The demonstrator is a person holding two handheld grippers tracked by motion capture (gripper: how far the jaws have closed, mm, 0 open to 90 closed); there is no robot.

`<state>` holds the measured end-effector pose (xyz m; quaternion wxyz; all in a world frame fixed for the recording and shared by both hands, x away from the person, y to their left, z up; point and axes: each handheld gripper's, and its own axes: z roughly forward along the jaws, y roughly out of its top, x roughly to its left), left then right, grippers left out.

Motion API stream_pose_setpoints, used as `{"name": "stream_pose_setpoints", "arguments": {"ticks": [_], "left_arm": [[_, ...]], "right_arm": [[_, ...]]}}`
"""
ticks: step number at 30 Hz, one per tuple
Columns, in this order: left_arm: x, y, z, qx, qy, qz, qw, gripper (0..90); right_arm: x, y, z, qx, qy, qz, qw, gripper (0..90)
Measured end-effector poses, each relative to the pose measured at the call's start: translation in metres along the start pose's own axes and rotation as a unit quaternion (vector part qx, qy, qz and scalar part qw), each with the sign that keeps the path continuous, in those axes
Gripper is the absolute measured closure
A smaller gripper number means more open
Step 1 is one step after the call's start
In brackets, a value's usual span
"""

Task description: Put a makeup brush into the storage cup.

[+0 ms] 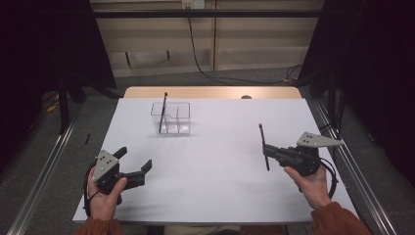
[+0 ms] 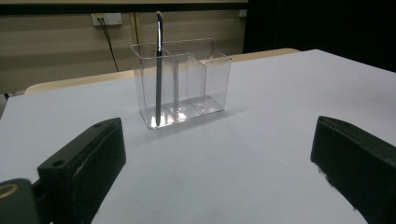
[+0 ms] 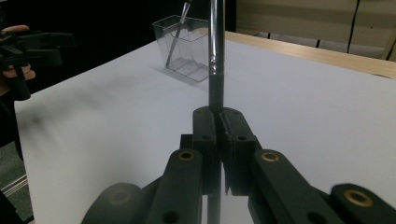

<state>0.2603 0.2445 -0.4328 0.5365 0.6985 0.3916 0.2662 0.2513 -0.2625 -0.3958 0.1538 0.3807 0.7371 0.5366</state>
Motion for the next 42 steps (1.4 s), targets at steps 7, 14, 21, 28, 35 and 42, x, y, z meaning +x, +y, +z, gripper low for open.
{"name": "stream_pose_setpoints", "arguments": {"ticks": [7,14,21,28,35,42], "left_arm": [[-0.002,0.001,0.000,0.000,-0.004,0.002,1.0000,3.1],[-0.005,0.002,0.002,0.003,-0.013,0.005,0.9999,3.2],[-0.005,0.005,0.000,-0.006,-0.019,-0.001,0.9998,3.2],[-0.012,0.008,0.002,-0.005,-0.035,0.008,0.9994,3.6],[-0.019,0.018,0.004,-0.018,-0.053,-0.009,0.9984,4.0],[-0.041,0.034,0.022,-0.012,-0.097,0.018,0.9950,3.4]], "right_arm": [[0.008,0.010,0.014,-0.005,0.019,-0.007,0.9998,85.7],[0.020,0.020,0.032,-0.003,0.042,-0.023,0.9989,85.7],[0.030,0.029,0.048,-0.007,0.057,-0.031,0.9979,85.7],[0.037,0.028,0.058,-0.011,0.075,-0.029,0.9967,85.7],[0.040,0.024,0.062,-0.008,0.084,-0.025,0.9961,85.6],[0.044,0.023,0.065,-0.007,0.089,-0.030,0.9956,85.6]]}}
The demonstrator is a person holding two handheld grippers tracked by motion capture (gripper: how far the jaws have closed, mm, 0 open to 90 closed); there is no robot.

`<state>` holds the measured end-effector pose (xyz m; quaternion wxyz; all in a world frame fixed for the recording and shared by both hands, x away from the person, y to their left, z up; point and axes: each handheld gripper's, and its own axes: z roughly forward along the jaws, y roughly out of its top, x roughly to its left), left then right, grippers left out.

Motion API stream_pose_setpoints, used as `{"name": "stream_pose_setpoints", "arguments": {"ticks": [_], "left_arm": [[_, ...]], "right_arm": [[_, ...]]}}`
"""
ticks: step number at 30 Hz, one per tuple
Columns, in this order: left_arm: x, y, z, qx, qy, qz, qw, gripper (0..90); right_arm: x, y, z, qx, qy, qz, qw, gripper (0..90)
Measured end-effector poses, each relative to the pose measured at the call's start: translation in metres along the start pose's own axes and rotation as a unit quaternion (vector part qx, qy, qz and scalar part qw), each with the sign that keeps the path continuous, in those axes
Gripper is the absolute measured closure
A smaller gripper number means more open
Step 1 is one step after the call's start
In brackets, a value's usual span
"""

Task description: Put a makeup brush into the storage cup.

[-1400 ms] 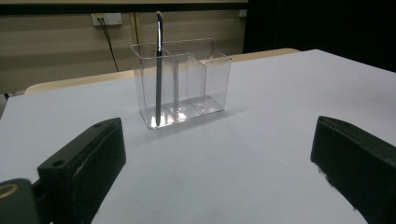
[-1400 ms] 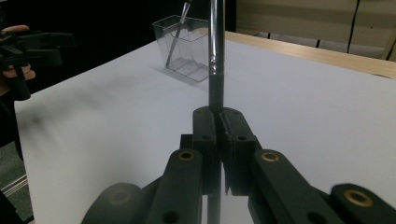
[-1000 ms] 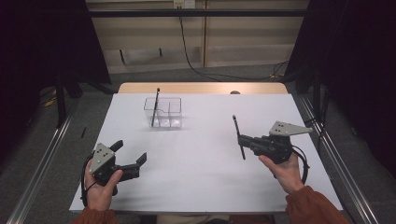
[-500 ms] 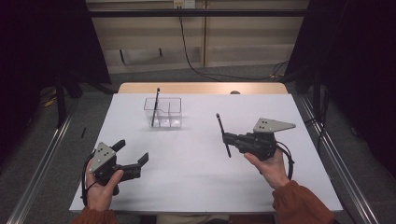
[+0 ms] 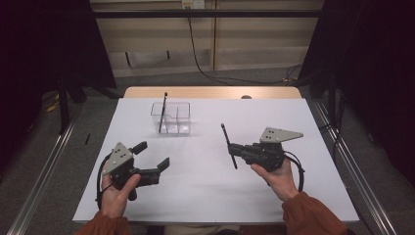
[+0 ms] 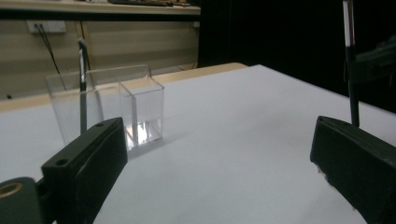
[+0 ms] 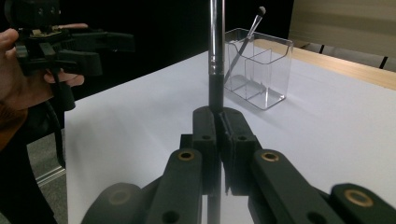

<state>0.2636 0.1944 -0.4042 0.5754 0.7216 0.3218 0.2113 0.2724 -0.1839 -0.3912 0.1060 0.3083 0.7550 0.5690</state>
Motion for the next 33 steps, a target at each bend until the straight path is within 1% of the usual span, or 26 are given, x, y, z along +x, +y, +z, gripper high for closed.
{"name": "stream_pose_setpoints", "arguments": {"ticks": [2,3,6,8,11,15,18,19,20,21,22,23,25,26,29,30,32,33], "left_arm": [[-0.005,0.004,0.006,-0.003,-0.011,-0.003,0.9999,3.3],[-0.007,0.005,0.009,-0.002,-0.014,0.005,0.9999,3.4],[-0.014,0.011,0.018,-0.002,-0.028,0.007,0.9996,3.5],[-0.020,0.015,0.023,-0.005,-0.034,0.016,0.9993,3.5],[-0.025,0.019,0.029,-0.011,-0.041,0.019,0.9989,3.6],[-0.029,0.023,0.034,-0.011,-0.048,0.023,0.9985,4.0],[-0.030,0.024,0.037,-0.013,-0.049,0.019,0.9985,4.1],[-0.031,0.025,0.038,-0.013,-0.051,0.025,0.9983,4.4],[-0.033,0.025,0.040,-0.019,-0.046,0.031,0.9983,5.6],[-0.034,0.026,0.042,-0.016,-0.050,0.035,0.9980,6.3],[-0.035,0.027,0.044,-0.012,-0.058,0.031,0.9977,6.3],[-0.036,0.028,0.047,-0.012,-0.060,0.024,0.9978,6.3],[-0.039,0.029,0.051,-0.011,-0.069,0.024,0.9973,6.3],[-0.041,0.030,0.054,-0.010,-0.071,0.022,0.9972,6.3],[-0.046,0.032,0.060,-0.010,-0.076,0.026,0.9967,6.3],[-0.048,0.033,0.063,-0.007,-0.082,0.023,0.9963,6.3],[-0.050,0.034,0.066,-0.008,-0.086,0.027,0.9959,6.3],[-0.051,0.035,0.068,-0.008,-0.092,0.026,0.9954,6.4]], "right_arm": [[0.000,-0.001,0.000,-0.001,0.000,0.003,1.0000,85.6],[-0.001,-0.001,0.000,-0.002,0.000,0.004,1.0000,85.6],[-0.001,-0.001,0.001,-0.002,0.000,0.004,1.0000,85.6],[0.000,-0.002,0.002,0.000,0.001,0.003,1.0000,85.6],[0.000,-0.005,0.004,0.003,0.001,0.004,1.0000,85.6],[0.001,-0.007,0.005,0.011,0.002,0.004,0.9999,85.6],[0.001,-0.009,0.008,0.014,0.002,0.003,0.9999,85.6],[0.001,-0.009,0.008,0.015,0.002,0.004,0.9999,85.6],[0.001,-0.010,0.009,0.014,0.002,0.004,0.9999,85.6],[0.001,-0.009,0.010,0.014,0.002,0.004,0.9999,85.6],[0.001,-0.009,0.010,0.014,0.005,0.005,0.9999,85.6],[0.001,-0.009,0.009,0.013,0.005,0.004,0.9999,85.6],[0.001,-0.009,0.008,0.012,0.004,0.005,0.9999,85.6],[0.001,-0.009,0.008,0.010,0.004,0.006,0.9999,85.6],[0.001,-0.009,0.008,0.011,0.003,0.005,0.9999,85.6],[0.001,-0.009,0.009,0.013,0.004,0.005,0.9999,85.6],[0.002,-0.010,0.010,0.013,0.004,0.003,0.9999,85.6],[0.002,-0.010,0.011,0.013,0.005,0.002,0.9999,85.6]]}}
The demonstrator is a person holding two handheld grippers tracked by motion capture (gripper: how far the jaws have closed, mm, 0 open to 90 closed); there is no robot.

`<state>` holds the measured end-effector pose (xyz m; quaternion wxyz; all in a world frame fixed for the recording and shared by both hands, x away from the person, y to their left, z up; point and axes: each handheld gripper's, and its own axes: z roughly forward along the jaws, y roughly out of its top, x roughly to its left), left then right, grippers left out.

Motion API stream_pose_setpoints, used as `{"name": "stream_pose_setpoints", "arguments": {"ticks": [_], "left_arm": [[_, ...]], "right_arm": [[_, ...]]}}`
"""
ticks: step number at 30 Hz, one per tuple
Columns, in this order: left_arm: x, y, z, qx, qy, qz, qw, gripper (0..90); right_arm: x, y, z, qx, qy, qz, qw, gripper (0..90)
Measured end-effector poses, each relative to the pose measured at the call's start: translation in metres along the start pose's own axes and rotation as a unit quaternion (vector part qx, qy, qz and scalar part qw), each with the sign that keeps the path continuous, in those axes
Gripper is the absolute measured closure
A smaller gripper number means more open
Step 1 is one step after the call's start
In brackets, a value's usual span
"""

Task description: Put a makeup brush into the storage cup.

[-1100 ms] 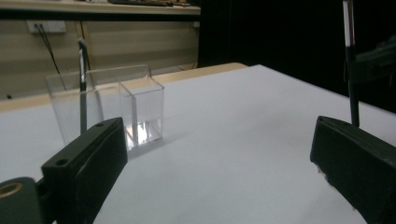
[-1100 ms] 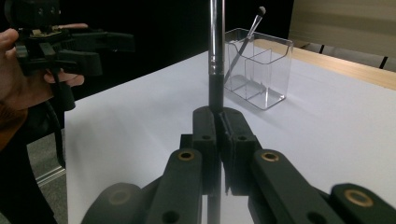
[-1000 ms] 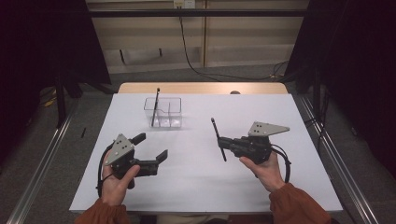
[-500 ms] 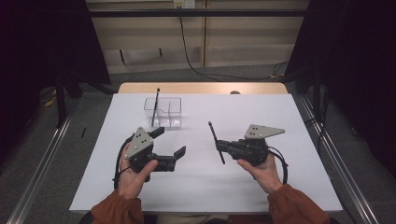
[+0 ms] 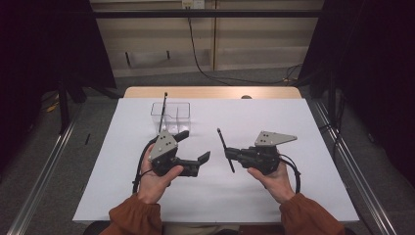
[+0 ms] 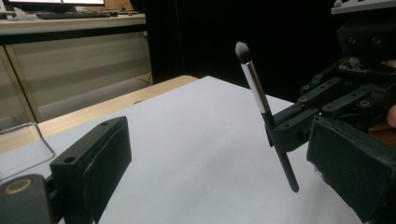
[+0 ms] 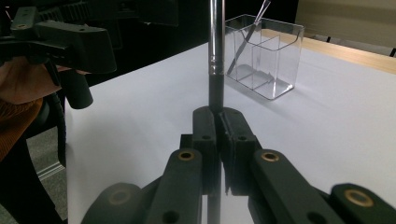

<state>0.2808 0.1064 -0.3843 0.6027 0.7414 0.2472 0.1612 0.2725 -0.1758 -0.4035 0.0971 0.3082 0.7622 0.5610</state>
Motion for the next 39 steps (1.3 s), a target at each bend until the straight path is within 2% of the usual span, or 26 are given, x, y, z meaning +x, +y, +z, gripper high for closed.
{"name": "stream_pose_setpoints", "arguments": {"ticks": [6,8,16,20,25,28,31,34,37,38,39], "left_arm": [[-0.005,0.006,0.008,-0.002,-0.010,-0.003,0.9999,7.8],[-0.007,0.007,0.010,-0.002,-0.012,0.002,0.9999,7.8],[-0.010,0.009,0.019,-0.001,-0.026,-0.012,0.9996,9.9],[-0.011,0.012,0.024,-0.002,-0.031,-0.020,0.9993,16.9],[-0.014,0.011,0.027,-0.002,-0.015,-0.021,0.9997,22.0],[-0.013,0.010,0.030,0.001,-0.017,-0.022,0.9996,27.8],[-0.012,0.010,0.032,0.006,-0.025,-0.032,0.9992,35.0],[-0.010,0.008,0.036,0.017,-0.048,-0.045,0.9977,44.1],[-0.010,0.007,0.039,0.023,-0.049,-0.048,0.9974,49.7],[-0.010,0.007,0.039,0.026,-0.055,-0.048,0.9970,51.9],[-0.011,0.006,0.039,0.020,-0.052,-0.045,0.9974,54.8]], "right_arm": [[0.000,0.000,0.001,-0.001,-0.001,-0.001,1.0000,85.6],[0.001,-0.001,0.001,-0.001,-0.002,-0.001,1.0000,85.6],[0.002,-0.002,0.003,-0.002,-0.003,-0.001,1.0000,85.6],[0.003,-0.002,0.004,-0.002,-0.003,-0.003,1.0000,85.6],[0.004,-0.002,0.005,-0.004,-0.002,-0.003,1.0000,85.6],[0.004,-0.003,0.005,-0.003,-0.003,-0.005,1.0000,85.6],[0.006,-0.003,0.006,-0.003,-0.004,-0.007,1.0000,85.6],[0.007,-0.003,0.007,-0.005,-0.006,-0.007,0.9999,85.6],[0.007,-0.004,0.008,-0.004,-0.006,-0.005,1.0000,85.6],[0.007,-0.003,0.008,-0.005,-0.008,-0.007,0.9999,85.6],[0.007,-0.003,0.008,-0.006,-0.008,-0.008,0.9999,85.6]]}}
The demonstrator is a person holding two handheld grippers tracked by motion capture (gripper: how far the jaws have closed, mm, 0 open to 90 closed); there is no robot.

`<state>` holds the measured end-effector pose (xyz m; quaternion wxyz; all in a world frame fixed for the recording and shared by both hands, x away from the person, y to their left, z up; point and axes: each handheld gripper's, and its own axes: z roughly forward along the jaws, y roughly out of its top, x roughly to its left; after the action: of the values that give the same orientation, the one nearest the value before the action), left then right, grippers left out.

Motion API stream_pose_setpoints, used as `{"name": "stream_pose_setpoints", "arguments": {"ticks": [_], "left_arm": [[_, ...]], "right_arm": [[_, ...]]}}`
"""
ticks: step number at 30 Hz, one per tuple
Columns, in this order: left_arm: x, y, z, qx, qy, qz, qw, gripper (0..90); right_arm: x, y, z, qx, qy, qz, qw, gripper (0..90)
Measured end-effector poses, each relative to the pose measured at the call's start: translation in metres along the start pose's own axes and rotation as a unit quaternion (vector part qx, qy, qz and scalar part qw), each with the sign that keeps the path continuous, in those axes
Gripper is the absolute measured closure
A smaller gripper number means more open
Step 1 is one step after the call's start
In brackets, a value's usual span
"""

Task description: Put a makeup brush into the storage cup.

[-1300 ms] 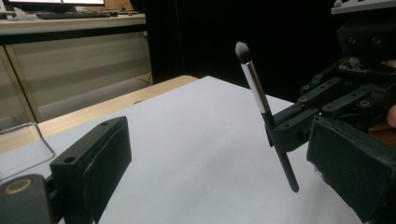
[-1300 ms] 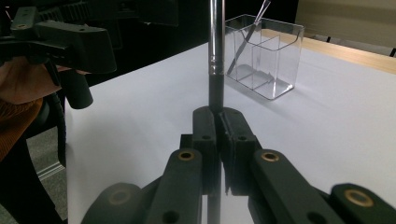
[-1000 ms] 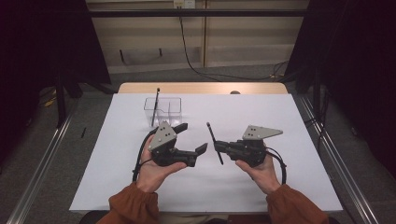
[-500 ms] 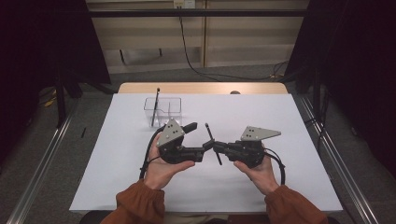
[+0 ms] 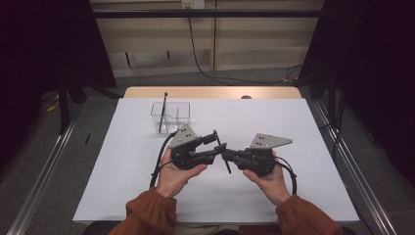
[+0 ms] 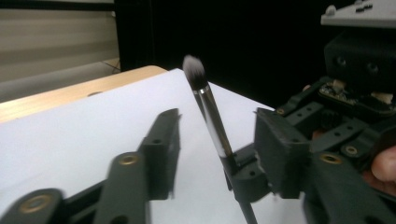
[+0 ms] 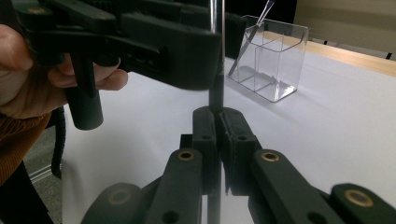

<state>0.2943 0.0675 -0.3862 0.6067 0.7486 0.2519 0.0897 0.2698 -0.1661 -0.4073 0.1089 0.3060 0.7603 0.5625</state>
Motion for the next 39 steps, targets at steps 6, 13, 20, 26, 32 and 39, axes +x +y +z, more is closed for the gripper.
{"name": "stream_pose_setpoints", "arguments": {"ticks": [6,13,20,26,32,39], "left_arm": [[0.0030,0.0002,0.0035,0.000,-0.009,-0.021,0.9998,64.9],[0.0012,-0.0029,0.0064,-0.002,-0.006,-0.010,0.9999,74.8],[0.0010,-0.0041,0.0066,-0.004,-0.013,-0.014,0.9998,79.2],[0.0035,-0.0040,0.0069,-0.008,-0.043,-0.030,0.9986,83.1],[0.0004,-0.0037,0.0083,0.001,-0.042,-0.018,0.9990,84.0],[-0.0014,-0.0022,0.0086,0.003,-0.040,-0.013,0.9991,84.1]], "right_arm": [[-0.0030,0.0007,-0.0037,-0.002,0.000,0.003,1.0000,85.5],[-0.0016,-0.0009,-0.0003,0.004,0.003,0.001,1.0000,85.6],[-0.0003,-0.0015,0.0010,0.004,0.004,0.003,1.0000,85.6],[0.0002,-0.0015,0.0012,0.004,0.007,0.000,1.0000,85.4],[0.0001,-0.0030,0.0021,0.007,0.009,0.003,0.9999,85.1],[-0.0021,-0.0029,0.0011,0.003,0.018,0.003,0.9998,84.7]]}}
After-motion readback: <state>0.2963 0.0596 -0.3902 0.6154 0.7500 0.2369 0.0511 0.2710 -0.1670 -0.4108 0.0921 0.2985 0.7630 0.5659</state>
